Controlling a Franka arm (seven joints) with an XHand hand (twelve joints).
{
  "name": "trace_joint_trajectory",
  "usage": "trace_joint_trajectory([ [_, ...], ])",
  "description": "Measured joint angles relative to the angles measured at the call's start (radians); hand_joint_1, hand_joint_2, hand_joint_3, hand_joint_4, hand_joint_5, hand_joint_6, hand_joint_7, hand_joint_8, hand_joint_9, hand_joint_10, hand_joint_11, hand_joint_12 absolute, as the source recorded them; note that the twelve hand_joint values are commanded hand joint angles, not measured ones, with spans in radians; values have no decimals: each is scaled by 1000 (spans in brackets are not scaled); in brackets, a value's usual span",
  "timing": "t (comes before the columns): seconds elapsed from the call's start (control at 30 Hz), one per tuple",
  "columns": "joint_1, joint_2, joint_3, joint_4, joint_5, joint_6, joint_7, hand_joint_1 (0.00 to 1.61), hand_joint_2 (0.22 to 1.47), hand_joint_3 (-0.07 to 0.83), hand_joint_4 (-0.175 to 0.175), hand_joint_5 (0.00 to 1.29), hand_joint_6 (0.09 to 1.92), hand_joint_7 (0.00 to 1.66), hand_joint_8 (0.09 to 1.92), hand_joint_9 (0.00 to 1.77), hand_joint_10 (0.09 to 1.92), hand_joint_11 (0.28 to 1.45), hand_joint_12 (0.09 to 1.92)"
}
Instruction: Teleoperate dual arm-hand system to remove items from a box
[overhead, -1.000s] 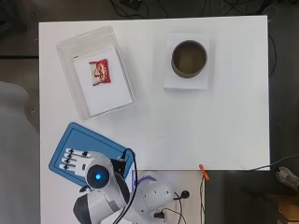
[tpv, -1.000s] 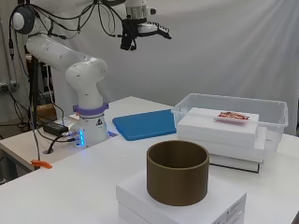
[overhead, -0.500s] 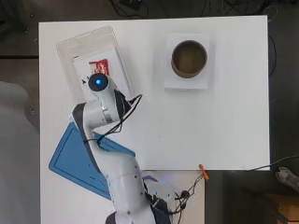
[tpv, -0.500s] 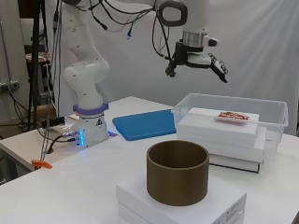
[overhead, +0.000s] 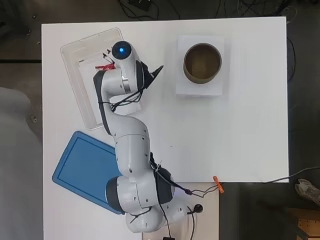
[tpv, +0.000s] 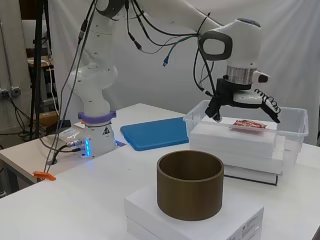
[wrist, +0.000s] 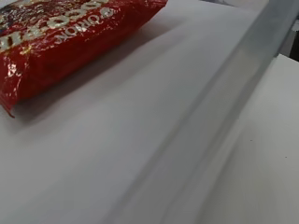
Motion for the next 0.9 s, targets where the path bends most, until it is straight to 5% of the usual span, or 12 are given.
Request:
trace_joint_trajectory([
  [0.27, 0, -1, 11, -2, -3, 13, -10, 125, 885, -4, 21, 358, 87, 514, 87, 609, 87, 581, 87],
  [0.57, 3, -128, 89, -165, -109, 45, 25, 115, 949, 7, 3, 397, 87, 596, 87, 692, 87, 628, 87],
  [0.83, -9, -40, 88, -78, -110, 17, 36, 113, 954, 1, -1, 383, 87, 511, 87, 617, 87, 605, 87],
  [0.9, -14, 3, 90, -49, -105, 7, 26, 225, 971, 1, 4, 435, 87, 613, 87, 703, 87, 665, 87],
])
